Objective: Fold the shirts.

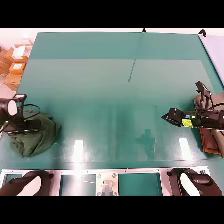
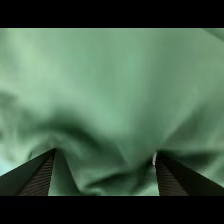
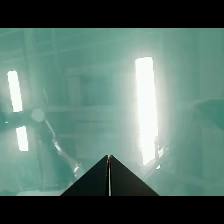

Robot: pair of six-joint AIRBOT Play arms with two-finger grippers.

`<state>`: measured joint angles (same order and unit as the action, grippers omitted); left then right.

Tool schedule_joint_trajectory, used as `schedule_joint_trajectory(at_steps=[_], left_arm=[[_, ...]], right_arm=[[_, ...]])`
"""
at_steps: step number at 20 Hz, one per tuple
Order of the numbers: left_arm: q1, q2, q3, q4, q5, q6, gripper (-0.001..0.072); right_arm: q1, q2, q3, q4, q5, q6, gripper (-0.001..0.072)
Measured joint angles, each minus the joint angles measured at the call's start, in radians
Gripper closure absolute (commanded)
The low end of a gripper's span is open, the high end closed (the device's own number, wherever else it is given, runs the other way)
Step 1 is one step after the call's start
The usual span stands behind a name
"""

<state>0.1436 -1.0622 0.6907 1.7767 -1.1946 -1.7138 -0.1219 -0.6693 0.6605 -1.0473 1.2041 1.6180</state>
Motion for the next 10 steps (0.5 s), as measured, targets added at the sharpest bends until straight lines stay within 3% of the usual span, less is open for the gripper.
schedule_joint_trajectory(at_steps=[1, 2, 3, 10], left_arm=[[0.011, -0.033, -0.005, -0.004, 0.021, 0.004, 0.0193], [0.019, -0.064, -0.010, -0.012, 0.038, 0.009, 0.0572], [0.024, -0.093, -0.013, -0.025, 0.055, 0.018, 0.0677], [0.031, -0.158, 0.140, -0.108, -0.010, 0.075, 0.0679]], right_arm=[[0.000, 0.000, 0.000, 0.000, 0.000, 0.000, 0.0687], [0.000, 0.000, 0.000, 0.000, 0.000, 0.000, 0.0688], [0.000, 0.000, 0.000, 0.000, 0.000, 0.000, 0.0687], [0.000, 0.000, 0.000, 0.000, 0.000, 0.000, 0.0688]])
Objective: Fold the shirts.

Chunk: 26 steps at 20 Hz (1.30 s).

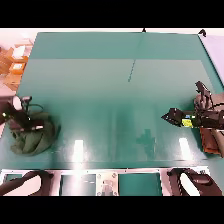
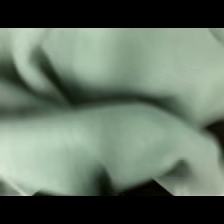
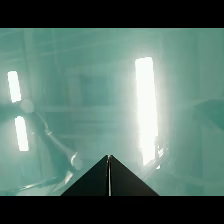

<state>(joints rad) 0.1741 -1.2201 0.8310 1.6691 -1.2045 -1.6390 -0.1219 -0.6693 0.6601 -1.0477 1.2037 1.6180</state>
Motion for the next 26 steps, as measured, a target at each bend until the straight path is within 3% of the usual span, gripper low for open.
schedule_joint_trajectory(at_steps=[2, 6, 12, 13, 14, 15, 16, 20, 26], left_arm=[[-0.037, 0.003, 0.126, -0.064, -0.087, 0.018, 0.0679], [-0.219, 0.027, 0.412, -0.232, -0.127, 0.032, 0.0679], [-0.566, -0.006, 0.605, -0.393, 0.000, 0.022, 0.0674], [-0.608, -0.030, 0.613, -0.404, 0.020, 0.022, 0.0476], [-0.649, -0.060, 0.620, -0.414, 0.041, 0.022, 0.0083], [-0.676, -0.089, 0.624, -0.424, 0.060, 0.023, 0.0004], [-0.693, -0.116, 0.628, -0.432, 0.071, 0.022, 0.0003], [-0.639, -0.163, 0.657, -0.439, 0.031, 0.023, 0.0004], [-0.451, -0.163, 0.631, -0.445, -0.237, 0.037, 0.0004]], right_arm=[[0.000, 0.000, 0.000, 0.000, 0.000, 0.000, 0.0687], [0.000, 0.000, 0.000, 0.000, 0.000, 0.000, 0.0687], [0.000, 0.000, 0.000, 0.000, -0.010, 0.000, 0.0687], [0.000, 0.000, 0.000, 0.001, -0.015, 0.000, 0.0677], [0.000, 0.000, 0.000, 0.000, -0.024, 0.000, 0.0558], [0.000, 0.000, 0.000, 0.000, -0.034, 0.000, 0.0365], [0.000, 0.000, 0.000, 0.000, -0.039, 0.000, 0.0297], [0.000, -0.005, 0.000, 0.000, -0.057, 0.000, 0.0299], [0.000, -0.202, 0.036, 0.028, -0.124, -0.061, 0.0300]])
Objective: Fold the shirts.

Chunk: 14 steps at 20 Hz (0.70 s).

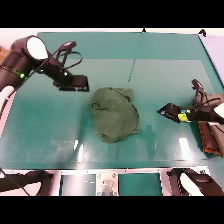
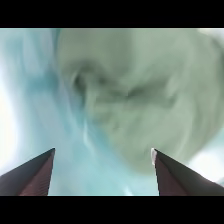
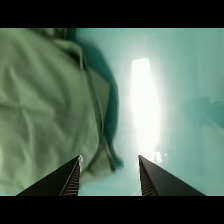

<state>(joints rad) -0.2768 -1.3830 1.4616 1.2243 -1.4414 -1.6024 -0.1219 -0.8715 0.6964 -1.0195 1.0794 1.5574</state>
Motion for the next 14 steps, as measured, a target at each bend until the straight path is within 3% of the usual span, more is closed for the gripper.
schedule_joint_trajectory(at_steps=[5, 10, 12, 13, 14], left_arm=[[-0.032, 0.033, -0.267, -0.118, -0.016, 0.022, 0.0004], [-0.177, 0.041, -0.503, -0.262, 0.255, 0.033, 0.0004], [-0.233, 0.039, -0.563, -0.306, 0.391, 0.033, 0.0005], [-0.256, 0.034, -0.585, -0.328, 0.461, 0.033, 0.0006], [-0.273, 0.027, -0.600, -0.344, 0.513, 0.033, 0.0033]], right_arm=[[0.011, -0.366, 0.192, 0.172, -0.040, -0.171, 0.0299], [0.100, -0.729, 0.454, 0.327, -0.075, -0.256, 0.0302], [0.145, -0.835, 0.540, 0.357, -0.098, -0.263, 0.0347], [0.167, -0.884, 0.580, 0.364, -0.111, -0.266, 0.0443], [0.185, -0.922, 0.613, 0.373, -0.118, -0.264, 0.0599]])
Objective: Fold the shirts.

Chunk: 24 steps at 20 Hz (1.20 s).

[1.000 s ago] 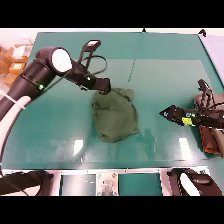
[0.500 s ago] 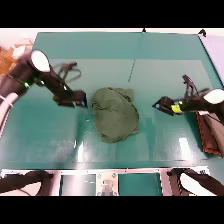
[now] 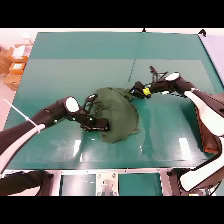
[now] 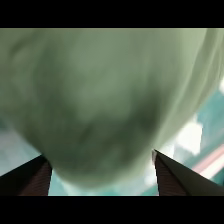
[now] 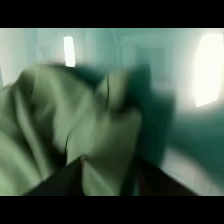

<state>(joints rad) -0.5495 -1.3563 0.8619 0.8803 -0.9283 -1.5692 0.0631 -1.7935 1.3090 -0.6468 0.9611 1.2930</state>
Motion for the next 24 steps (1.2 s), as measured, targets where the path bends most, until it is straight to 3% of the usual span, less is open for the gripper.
schedule_joint_trajectory(at_steps=[1, 2, 6, 9, 16, 24], left_arm=[[-0.013, -0.010, -0.012, -0.014, 0.043, 0.000, 0.0340], [-0.023, -0.020, -0.020, -0.028, 0.082, 0.000, 0.0666], [-0.030, -0.023, -0.021, -0.021, 0.122, 0.013, 0.0678], [0.035, 0.049, 0.029, 0.090, 0.035, 0.012, 0.0678], [0.315, 0.332, 0.377, 0.342, -0.226, 0.009, 0.0678], [0.381, 0.410, 1.004, 0.460, -0.359, 0.079, 0.0677]], right_arm=[[0.017, -0.032, 0.028, 0.009, -0.007, 0.002, 0.0687], [0.027, -0.057, 0.050, 0.016, -0.009, 0.006, 0.0688], [0.016, -0.077, 0.106, 0.012, 0.006, 0.006, 0.0691], [-0.063, 0.008, 0.137, -0.016, 0.052, 0.005, 0.0691], [-0.318, 0.457, 0.167, -0.067, 0.158, -0.044, 0.0690], [-0.504, 0.975, 0.300, -0.098, 0.150, -0.115, 0.0689]])
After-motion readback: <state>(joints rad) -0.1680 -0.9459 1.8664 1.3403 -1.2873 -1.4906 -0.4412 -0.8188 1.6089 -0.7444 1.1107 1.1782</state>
